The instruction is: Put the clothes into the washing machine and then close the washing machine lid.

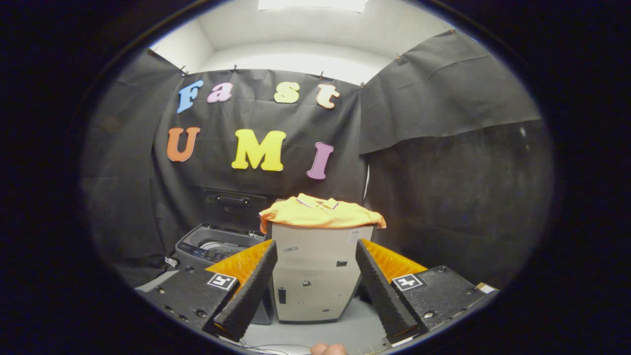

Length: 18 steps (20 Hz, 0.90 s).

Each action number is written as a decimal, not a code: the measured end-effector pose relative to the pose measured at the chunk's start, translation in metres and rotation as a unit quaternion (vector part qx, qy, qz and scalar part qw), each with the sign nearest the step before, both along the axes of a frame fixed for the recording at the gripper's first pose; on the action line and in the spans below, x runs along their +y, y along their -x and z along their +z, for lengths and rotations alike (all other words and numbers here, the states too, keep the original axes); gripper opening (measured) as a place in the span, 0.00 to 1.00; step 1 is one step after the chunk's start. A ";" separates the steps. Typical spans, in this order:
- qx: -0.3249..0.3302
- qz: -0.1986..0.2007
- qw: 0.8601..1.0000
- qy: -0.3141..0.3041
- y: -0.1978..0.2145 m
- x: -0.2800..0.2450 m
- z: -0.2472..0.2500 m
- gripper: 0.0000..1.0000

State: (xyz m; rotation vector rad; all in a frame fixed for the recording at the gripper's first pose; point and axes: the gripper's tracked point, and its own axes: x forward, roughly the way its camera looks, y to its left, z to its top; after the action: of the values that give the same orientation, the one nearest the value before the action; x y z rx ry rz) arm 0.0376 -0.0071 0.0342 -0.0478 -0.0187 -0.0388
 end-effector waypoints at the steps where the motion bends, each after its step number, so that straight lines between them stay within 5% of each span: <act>1: -0.002 -0.001 1.000 0.002 -0.005 -0.002 0.005 1.00; 8: -0.008 -0.015 1.000 0.001 -0.075 -0.025 0.042 1.00; 18: 0.054 0.001 0.998 -0.040 -0.235 -0.058 0.080 1.00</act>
State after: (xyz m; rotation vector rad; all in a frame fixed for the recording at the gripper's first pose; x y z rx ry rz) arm 0.2723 -0.0654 0.1140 0.0312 0.0900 -0.0357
